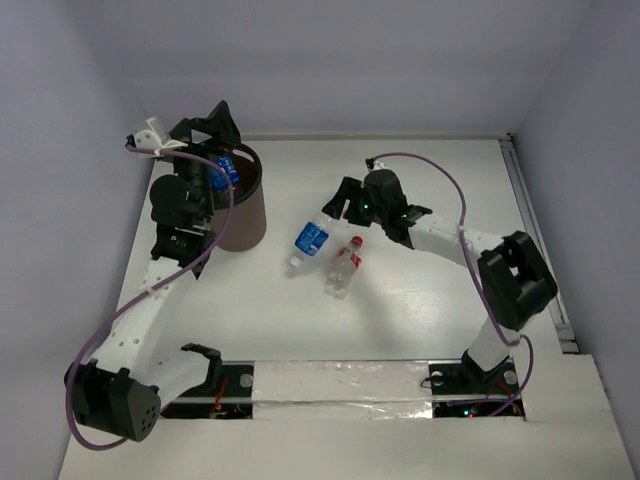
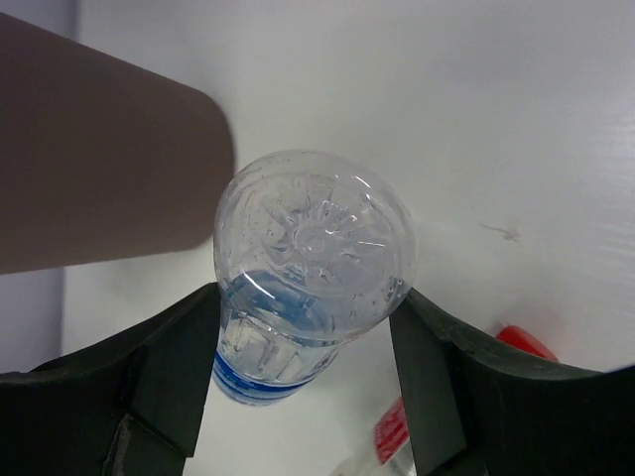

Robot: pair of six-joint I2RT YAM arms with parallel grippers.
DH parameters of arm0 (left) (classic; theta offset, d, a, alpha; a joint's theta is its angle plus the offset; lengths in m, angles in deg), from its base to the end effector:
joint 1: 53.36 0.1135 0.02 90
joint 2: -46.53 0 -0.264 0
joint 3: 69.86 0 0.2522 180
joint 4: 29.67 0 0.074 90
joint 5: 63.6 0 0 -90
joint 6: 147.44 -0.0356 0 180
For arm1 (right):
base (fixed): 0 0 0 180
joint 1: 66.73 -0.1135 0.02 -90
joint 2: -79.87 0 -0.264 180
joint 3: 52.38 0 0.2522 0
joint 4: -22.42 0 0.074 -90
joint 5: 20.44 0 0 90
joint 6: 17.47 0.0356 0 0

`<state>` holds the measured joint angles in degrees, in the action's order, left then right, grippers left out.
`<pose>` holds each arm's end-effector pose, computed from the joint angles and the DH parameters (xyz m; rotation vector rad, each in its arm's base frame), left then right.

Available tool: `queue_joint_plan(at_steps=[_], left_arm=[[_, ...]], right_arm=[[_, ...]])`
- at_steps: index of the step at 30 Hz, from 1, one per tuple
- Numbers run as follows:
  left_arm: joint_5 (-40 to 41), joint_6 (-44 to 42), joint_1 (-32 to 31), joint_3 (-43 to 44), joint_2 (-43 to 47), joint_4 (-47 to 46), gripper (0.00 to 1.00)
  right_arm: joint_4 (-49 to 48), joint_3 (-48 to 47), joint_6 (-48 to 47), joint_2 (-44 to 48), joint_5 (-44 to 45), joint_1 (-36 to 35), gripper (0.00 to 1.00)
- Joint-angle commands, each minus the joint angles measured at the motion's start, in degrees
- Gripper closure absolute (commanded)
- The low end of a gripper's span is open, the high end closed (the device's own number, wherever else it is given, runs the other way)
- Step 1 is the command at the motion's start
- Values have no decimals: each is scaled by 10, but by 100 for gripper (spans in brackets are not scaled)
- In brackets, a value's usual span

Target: Put the plastic bottles in the bin

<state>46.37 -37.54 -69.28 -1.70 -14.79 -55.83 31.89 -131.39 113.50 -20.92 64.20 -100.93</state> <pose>0.2282 -0.0524 0.4337 -0.3553 0.9785 -0.3950 0.3266 0.2260 0.2225 0.0734 2.2399 0.8523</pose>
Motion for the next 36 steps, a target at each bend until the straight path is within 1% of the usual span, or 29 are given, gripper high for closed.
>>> queue_joint_plan(at_steps=[1,6,9,13,14,16,17,18,19,20,22,23,24,25,26,27,29,30,32,33,36], left_arm=[[-40,4,3,55,30,55,2],[-63,4,3,70,77,114,2],[-70,10,3,60,111,146,2],[-84,25,3,61,146,204,3],[-90,29,3,65,156,242,4],[-111,31,3,72,170,275,5],[-115,33,3,74,180,307,6],[-119,34,3,71,201,321,7],[-126,33,3,69,211,345,8],[-126,33,3,65,238,358,12],[-131,33,3,48,266,387,18],[-134,33,3,42,280,396,21],[-135,35,3,28,303,398,27],[-138,37,3,25,313,429,30],[-138,37,3,20,321,440,33],[-139,37,3,13,336,449,37],[-135,36,3,6,356,471,43],[-134,36,3,1,362,477,44],[-133,35,3,-4,378,490,45],[-133,34,3,-9,384,493,45],[-129,34,3,-20,395,504,45]], right_arm=[[-77,2,3,63,12,0,42],[-80,7,-10,120,17,-6,43],[-82,11,-17,142,24,-11,43],[-58,6,-31,195,35,-25,43],[-53,2,-35,206,43,-33,43],[-36,-12,-47,238,52,-39,43],[-32,-21,-51,247,52,-45,43],[-27,-31,-63,253,52,-52,43],[-13,-57,-70,256,73,-57,43],[-6,-74,-79,256,78,-62,44],[7,-113,-106,244,84,-80,43],[10,-156,-116,234,94,-85,44],[15,-180,-133,204,98,-85,44],[30,-204,-140,187,102,-92,43],[37,-256,-146,168,102,-92,43],[40,-279,-157,135,102,-92,43],[40,-322,-171,103,103,-98,44],[58,-371,-185,86,106,-104,43],[72,-417,-204,39,116,-110,43],[76,-461,-212,23,116,-110,43],[93,-528,-266,-41,113,-120,44]])
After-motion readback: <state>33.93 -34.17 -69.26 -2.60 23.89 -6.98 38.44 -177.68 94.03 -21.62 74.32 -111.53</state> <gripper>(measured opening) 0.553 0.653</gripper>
